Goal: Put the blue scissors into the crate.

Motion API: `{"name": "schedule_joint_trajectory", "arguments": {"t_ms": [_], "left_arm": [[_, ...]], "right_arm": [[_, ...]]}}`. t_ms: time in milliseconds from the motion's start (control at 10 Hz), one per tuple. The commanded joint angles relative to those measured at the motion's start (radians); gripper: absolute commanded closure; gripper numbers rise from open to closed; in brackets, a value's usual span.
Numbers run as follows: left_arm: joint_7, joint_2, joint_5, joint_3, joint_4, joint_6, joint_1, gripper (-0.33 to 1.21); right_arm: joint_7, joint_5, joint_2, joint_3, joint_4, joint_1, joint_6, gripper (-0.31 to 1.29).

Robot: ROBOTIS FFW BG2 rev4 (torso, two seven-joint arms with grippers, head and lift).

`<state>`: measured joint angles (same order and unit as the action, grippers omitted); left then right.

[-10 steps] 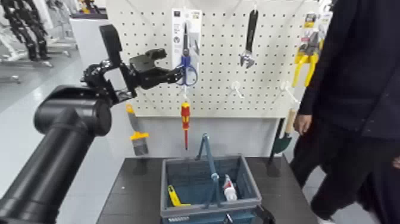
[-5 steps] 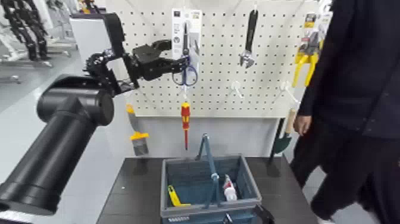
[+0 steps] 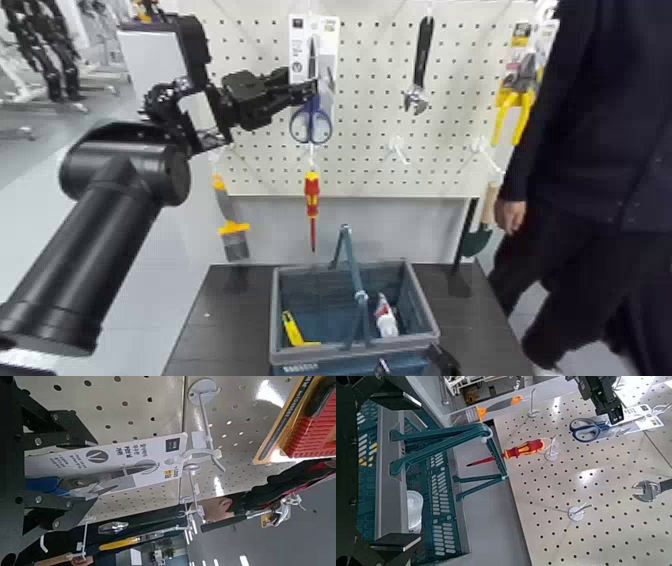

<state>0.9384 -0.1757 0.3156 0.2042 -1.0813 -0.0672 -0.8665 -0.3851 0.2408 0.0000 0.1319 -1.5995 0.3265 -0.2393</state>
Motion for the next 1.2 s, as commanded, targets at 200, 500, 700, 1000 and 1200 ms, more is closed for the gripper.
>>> {"name": "schedule_joint_trajectory", "arguments": {"t_ms": [200,500,700,1000,1200], "left_arm": [[0.0,-0.001,-0.001,-0.003,-0.005,0.0,-0.002,1.17],[0.0,-0.002,-0.001,-0.006,-0.006,0.001,-0.002,1.17],[0.0,-0.002,-0.001,-0.008,-0.006,0.003,-0.002,1.17],[0.002,-0.004,0.008,-0.006,-0.109,-0.005,0.015,1.17],[0.004,-0.004,0.014,-0.009,-0.192,-0.025,0.037,1.17]], "right_arm": [[-0.001,0.0,0.009,0.0,0.0,0.0,0.0,0.13],[0.0,0.0,0.009,0.002,0.0,0.0,0.0,0.13],[0.0,0.0,0.009,0.0,0.0,0.0,0.0,0.13],[0.0,0.0,0.009,-0.003,-0.002,0.002,0.0,0.13],[0.0,0.0,0.009,-0.006,-0.002,0.003,0.0,0.13]]}}
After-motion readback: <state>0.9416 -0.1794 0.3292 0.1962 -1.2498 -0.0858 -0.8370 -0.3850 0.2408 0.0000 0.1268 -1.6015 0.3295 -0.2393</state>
